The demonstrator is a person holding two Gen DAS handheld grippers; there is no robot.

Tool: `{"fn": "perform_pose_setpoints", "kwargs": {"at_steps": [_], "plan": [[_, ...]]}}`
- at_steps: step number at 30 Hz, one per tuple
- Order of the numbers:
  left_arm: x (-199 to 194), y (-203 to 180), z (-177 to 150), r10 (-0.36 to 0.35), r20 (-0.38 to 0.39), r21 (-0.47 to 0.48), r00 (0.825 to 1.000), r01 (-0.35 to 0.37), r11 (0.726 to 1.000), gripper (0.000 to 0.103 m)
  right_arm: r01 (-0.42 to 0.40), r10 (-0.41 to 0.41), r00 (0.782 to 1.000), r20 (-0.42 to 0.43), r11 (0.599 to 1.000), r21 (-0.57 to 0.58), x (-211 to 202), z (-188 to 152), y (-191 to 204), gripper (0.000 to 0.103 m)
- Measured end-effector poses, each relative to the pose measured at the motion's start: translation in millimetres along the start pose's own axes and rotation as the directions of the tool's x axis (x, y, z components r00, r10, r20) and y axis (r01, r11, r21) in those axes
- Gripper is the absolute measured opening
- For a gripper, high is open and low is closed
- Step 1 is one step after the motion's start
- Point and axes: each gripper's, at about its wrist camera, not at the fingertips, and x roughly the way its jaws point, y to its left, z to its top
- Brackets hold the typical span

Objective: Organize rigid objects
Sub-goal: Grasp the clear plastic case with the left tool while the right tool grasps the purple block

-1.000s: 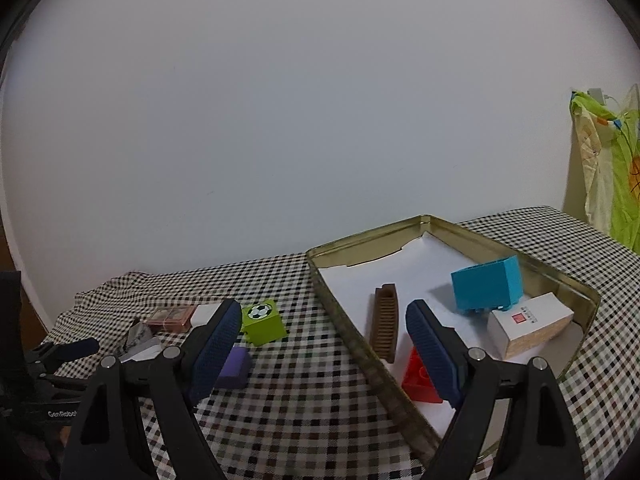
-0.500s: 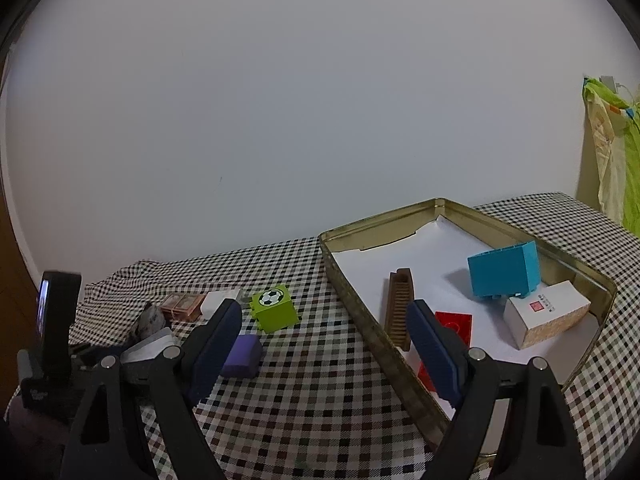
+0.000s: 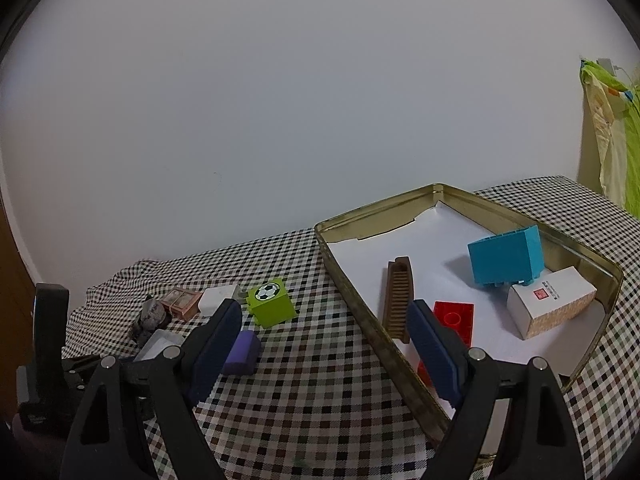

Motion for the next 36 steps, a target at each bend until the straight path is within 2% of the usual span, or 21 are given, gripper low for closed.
{"fn": "perform_pose_setpoints", "kwargs": {"at_steps": [4,7,9,14,17,19,26,27,29,36], "plan": [[-1,8,-2,-0.026,0.009,-0.038,1.000,0.027,0.999,0.054,-0.001,0.001,1.000,0.001,1.000,-0.007,-1,-1,2,0.086],[-3,7,-3,-0.014,0.018,-0.039,1.000,0.015,0.999,0.054,-0.004,0.004,1.000,-0.006,1.000,-0.010,0,-1,2,0.086],[-9,6,-5,-0.019,0.050,-0.034,0.999,0.021,0.999,0.054,-0.006,0.006,1.000,-0.011,1.000,-0.015,1,-2,3,0.086],[-21,3,-7,0.016,0.105,-0.024,0.994,-0.013,1.000,0.054,-0.010,0.008,1.000,-0.026,0.998,-0.066,3,-4,14,0.086],[-24,8,-5,0.039,0.121,-0.054,0.992,-0.033,0.998,0.054,-0.016,0.011,0.999,-0.046,0.993,-0.114,7,-5,29,0.086],[-27,16,-4,0.041,0.138,-0.091,0.990,-0.029,0.995,0.054,-0.056,0.046,0.995,-0.087,0.991,-0.122,15,-7,39,0.086],[-38,31,-3,0.094,0.193,-0.174,0.977,-0.061,0.983,0.054,-0.106,0.071,0.970,-0.235,0.984,-0.141,52,-14,76,0.085],[-39,32,-3,0.101,0.199,-0.187,0.975,-0.064,0.980,0.054,-0.098,0.059,0.965,-0.256,0.985,-0.144,58,-15,81,0.084],[-42,38,-3,0.117,0.204,-0.217,0.972,-0.071,0.974,0.054,-0.096,0.049,0.953,-0.300,0.985,-0.145,69,-18,88,0.068],[-39,43,-3,0.131,0.194,-0.251,0.972,-0.080,0.965,0.054,-0.075,0.000,0.912,-0.409,0.983,-0.167,95,-29,104,0.067]]}}
